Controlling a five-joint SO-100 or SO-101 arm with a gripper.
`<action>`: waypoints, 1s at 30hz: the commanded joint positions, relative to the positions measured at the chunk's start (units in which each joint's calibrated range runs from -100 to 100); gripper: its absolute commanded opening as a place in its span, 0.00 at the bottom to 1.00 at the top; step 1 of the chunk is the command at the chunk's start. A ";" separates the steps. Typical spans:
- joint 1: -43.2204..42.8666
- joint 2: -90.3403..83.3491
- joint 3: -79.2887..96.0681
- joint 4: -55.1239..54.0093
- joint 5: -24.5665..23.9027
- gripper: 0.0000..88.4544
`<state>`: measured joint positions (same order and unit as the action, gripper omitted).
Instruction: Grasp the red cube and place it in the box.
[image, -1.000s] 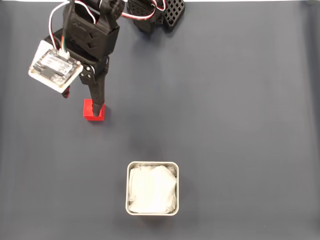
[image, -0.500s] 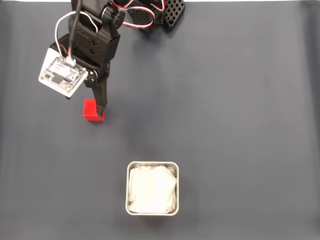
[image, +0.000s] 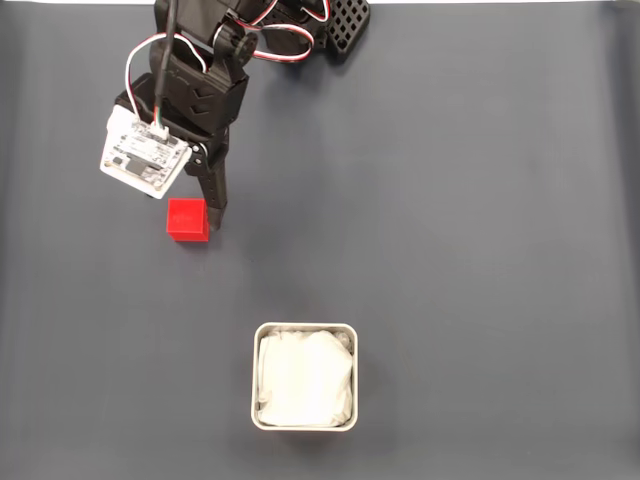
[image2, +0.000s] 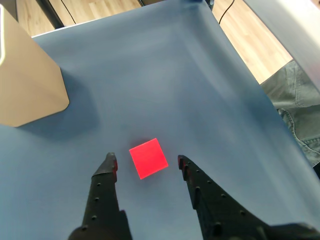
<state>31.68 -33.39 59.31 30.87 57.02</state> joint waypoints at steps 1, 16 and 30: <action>-0.21 -1.36 0.27 -2.34 0.44 0.33; -1.07 1.85 2.18 -7.59 0.44 0.35; -2.42 4.45 5.47 -11.85 0.88 0.36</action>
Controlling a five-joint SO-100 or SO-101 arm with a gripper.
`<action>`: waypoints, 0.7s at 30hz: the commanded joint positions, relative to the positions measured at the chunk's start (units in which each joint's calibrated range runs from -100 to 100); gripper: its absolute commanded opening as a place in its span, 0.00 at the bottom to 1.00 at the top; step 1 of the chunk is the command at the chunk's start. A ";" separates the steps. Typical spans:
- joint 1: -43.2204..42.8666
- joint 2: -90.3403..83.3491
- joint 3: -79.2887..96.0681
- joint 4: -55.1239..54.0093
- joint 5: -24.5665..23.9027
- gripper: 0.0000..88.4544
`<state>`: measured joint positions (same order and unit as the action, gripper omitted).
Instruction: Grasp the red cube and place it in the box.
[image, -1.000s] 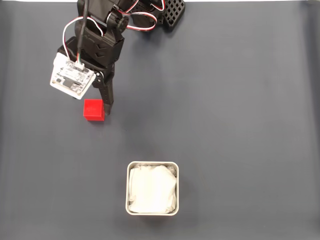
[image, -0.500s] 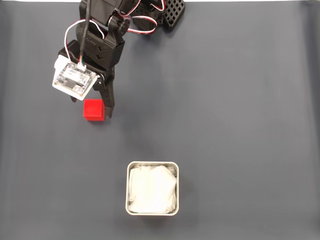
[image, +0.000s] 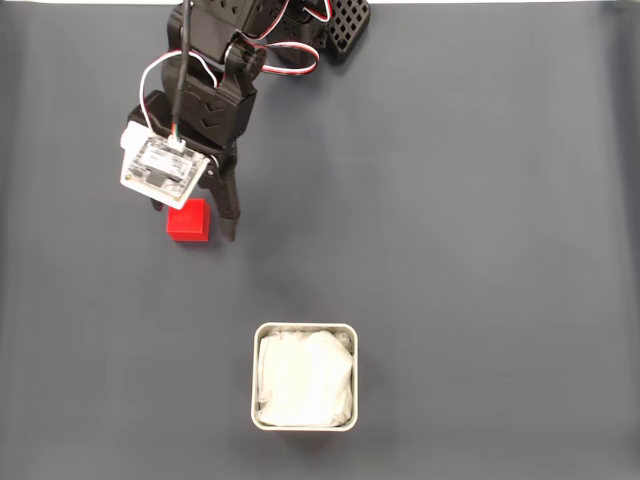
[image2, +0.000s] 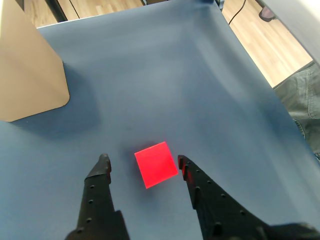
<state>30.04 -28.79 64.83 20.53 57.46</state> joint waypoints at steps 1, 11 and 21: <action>-0.93 0.02 0.14 -1.75 0.44 0.36; -1.28 1.84 0.96 -4.21 0.39 0.36; -1.00 3.57 0.96 -5.77 0.44 0.36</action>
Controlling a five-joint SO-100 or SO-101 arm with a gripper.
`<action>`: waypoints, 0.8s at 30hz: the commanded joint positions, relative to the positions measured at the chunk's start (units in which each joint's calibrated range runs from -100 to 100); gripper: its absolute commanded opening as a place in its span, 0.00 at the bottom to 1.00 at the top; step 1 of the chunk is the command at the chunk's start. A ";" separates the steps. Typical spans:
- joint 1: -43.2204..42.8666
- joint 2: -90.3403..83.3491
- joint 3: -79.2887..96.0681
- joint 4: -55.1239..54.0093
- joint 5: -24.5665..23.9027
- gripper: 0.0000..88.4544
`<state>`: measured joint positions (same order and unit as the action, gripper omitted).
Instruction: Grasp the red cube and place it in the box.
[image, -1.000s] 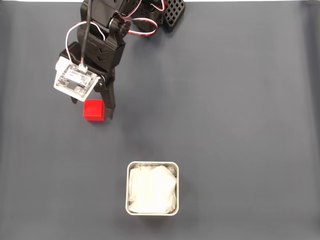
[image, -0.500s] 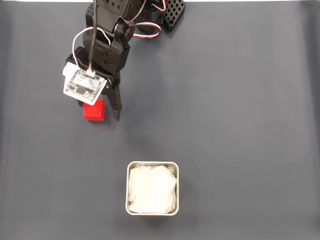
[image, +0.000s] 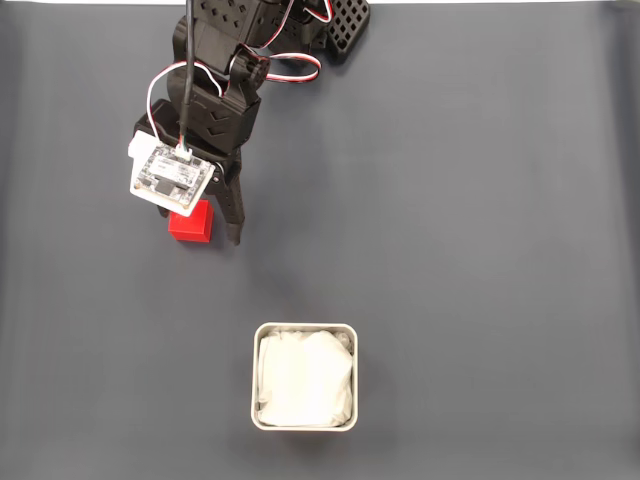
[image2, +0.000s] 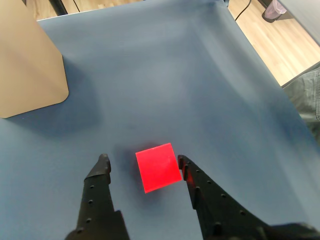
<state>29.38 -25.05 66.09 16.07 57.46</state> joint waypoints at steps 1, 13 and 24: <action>-0.33 0.01 -0.31 -1.48 0.49 0.36; -0.12 1.40 -0.13 -2.14 1.17 0.36; -0.26 1.40 1.15 -2.14 2.00 0.36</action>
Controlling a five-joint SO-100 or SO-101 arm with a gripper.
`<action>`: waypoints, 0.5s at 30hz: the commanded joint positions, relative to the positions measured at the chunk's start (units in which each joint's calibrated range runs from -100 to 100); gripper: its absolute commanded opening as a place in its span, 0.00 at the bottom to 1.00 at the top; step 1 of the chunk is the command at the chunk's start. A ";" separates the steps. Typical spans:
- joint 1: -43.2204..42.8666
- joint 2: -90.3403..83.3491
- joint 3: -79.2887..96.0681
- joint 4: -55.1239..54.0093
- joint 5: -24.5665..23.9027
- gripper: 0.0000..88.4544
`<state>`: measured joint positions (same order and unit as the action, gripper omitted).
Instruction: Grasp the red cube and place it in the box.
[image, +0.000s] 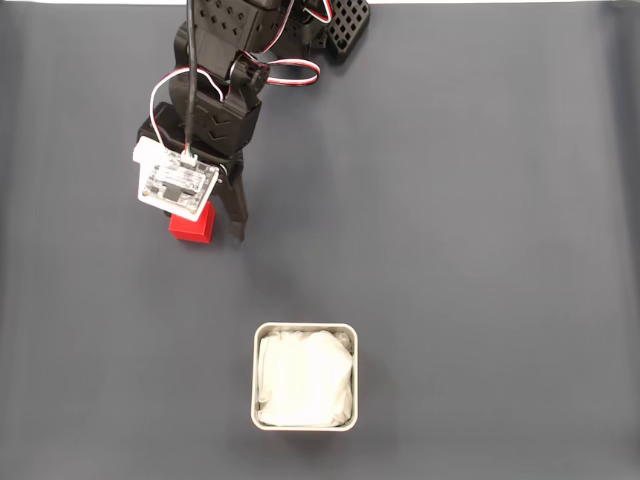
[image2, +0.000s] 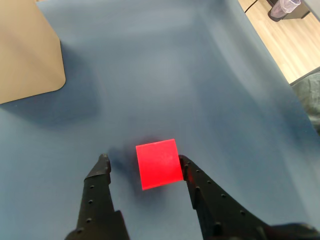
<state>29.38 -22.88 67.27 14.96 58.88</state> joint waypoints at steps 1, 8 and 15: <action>-0.26 -0.95 0.16 -0.94 0.73 0.36; -0.47 -1.47 0.61 -0.86 0.93 0.36; -0.61 -1.73 0.89 -1.02 0.78 0.35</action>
<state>29.38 -22.88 68.35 14.96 59.51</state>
